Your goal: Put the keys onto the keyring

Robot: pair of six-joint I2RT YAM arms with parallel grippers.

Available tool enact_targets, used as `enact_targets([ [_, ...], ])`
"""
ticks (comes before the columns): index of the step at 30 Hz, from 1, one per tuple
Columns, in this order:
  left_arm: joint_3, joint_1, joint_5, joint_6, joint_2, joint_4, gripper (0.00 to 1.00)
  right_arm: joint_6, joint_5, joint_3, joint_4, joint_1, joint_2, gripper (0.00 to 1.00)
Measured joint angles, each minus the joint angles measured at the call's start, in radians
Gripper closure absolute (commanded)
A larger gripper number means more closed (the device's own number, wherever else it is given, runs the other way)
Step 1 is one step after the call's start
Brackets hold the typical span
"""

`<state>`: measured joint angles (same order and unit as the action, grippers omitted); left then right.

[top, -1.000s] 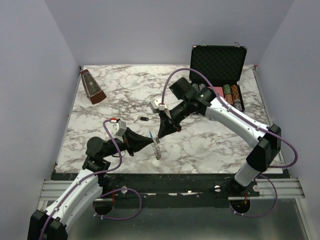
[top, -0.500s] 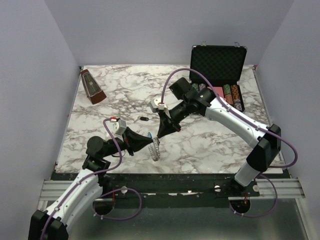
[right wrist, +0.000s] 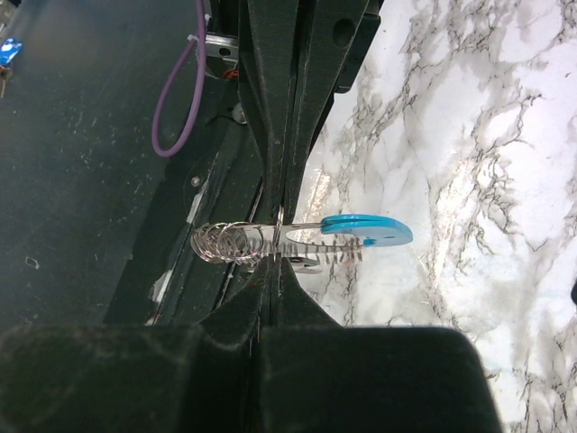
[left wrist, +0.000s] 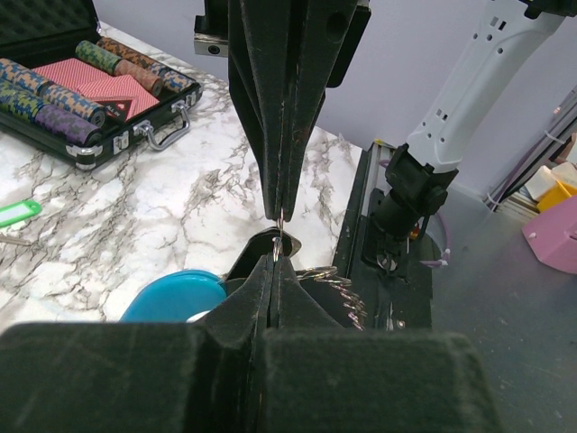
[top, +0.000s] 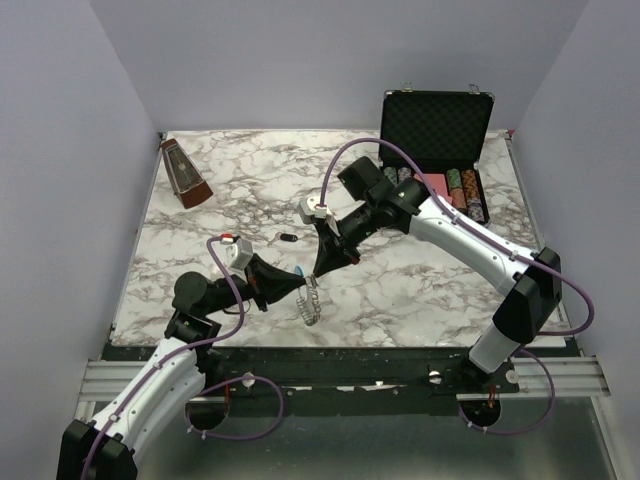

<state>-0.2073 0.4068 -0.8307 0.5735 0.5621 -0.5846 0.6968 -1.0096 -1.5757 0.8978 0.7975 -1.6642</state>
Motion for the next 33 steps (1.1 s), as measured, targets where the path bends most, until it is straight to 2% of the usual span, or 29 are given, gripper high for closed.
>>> enact_targets([
  [33,0.0,-0.002,-0.005,0.022,0.011,0.003,1.0,-0.079,0.009,0.027,-0.063,0.0,0.0,0.99],
])
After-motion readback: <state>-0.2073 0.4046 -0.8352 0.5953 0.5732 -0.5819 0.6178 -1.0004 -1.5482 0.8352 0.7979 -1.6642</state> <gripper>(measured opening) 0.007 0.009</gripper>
